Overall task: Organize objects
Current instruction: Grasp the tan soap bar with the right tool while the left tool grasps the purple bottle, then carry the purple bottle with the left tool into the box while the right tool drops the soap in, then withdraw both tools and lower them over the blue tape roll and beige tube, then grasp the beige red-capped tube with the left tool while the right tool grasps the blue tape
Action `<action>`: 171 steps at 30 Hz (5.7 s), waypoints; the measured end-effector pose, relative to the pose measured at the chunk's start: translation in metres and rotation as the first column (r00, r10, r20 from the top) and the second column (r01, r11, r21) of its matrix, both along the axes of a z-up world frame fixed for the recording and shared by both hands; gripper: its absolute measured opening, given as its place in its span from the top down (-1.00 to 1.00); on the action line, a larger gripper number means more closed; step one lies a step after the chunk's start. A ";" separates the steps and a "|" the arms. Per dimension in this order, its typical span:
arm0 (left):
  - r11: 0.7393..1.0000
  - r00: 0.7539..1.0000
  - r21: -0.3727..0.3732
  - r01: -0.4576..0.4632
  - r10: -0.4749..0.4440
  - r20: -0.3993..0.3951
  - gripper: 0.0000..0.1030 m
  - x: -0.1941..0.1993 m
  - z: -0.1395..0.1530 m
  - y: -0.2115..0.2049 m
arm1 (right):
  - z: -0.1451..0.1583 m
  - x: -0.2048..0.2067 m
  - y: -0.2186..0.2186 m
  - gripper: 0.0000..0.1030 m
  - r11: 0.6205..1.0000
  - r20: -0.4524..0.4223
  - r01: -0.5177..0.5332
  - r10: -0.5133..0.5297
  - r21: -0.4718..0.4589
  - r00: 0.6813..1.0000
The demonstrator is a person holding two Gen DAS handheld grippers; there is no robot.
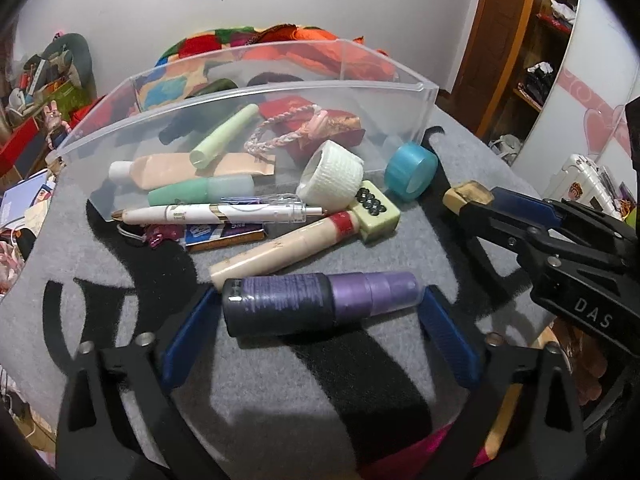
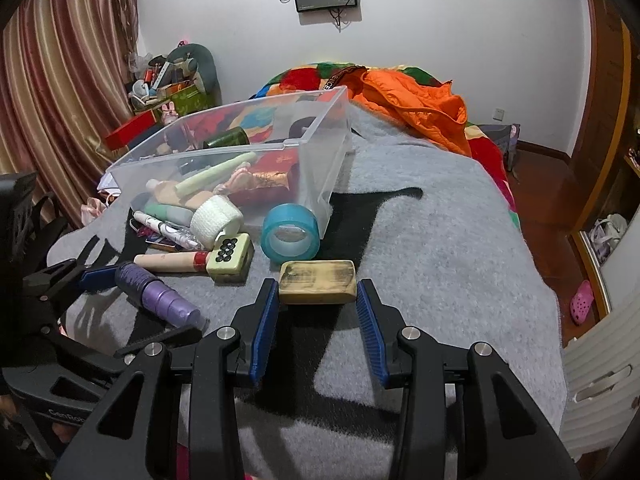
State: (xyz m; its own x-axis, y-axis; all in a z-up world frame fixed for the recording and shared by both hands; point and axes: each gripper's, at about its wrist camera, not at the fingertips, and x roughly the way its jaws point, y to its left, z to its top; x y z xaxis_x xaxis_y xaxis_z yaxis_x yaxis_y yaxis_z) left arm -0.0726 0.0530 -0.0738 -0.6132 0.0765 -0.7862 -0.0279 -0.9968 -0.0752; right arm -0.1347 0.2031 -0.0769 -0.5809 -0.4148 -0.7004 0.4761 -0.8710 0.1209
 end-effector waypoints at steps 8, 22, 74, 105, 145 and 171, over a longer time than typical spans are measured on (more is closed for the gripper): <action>1.000 0.999 0.021 0.012 -0.012 -0.040 -0.77 0.014 0.015 -0.006 | 0.005 0.006 0.001 0.29 1.000 0.000 0.003 -0.003 -0.028 1.000; 1.000 0.989 0.017 -0.017 0.019 -0.145 -0.77 0.018 0.055 -0.030 | 0.041 0.010 -0.009 0.29 0.995 -0.073 -0.010 0.004 -0.094 0.997; 0.997 0.993 0.048 -0.062 0.066 -0.101 -0.80 -0.092 0.050 -0.114 | 0.040 -0.073 -0.100 0.29 0.995 -0.035 -0.068 0.065 -0.068 0.997; 0.996 0.999 0.086 -0.020 0.024 -0.044 -0.96 -0.021 0.041 -0.096 | 0.028 -0.030 -0.020 -0.22 0.997 -0.031 0.074 -0.075 -0.027 0.997; 0.981 0.986 0.105 0.163 -0.166 0.015 0.01 -0.015 0.019 -0.051 | 0.003 -0.023 -0.017 0.31 0.995 0.044 0.052 -0.049 -0.085 0.998; 0.977 0.977 0.070 0.202 -0.206 0.056 0.70 0.008 0.009 -0.046 | 0.005 -0.004 -0.013 0.31 0.994 0.041 0.024 -0.020 -0.107 0.999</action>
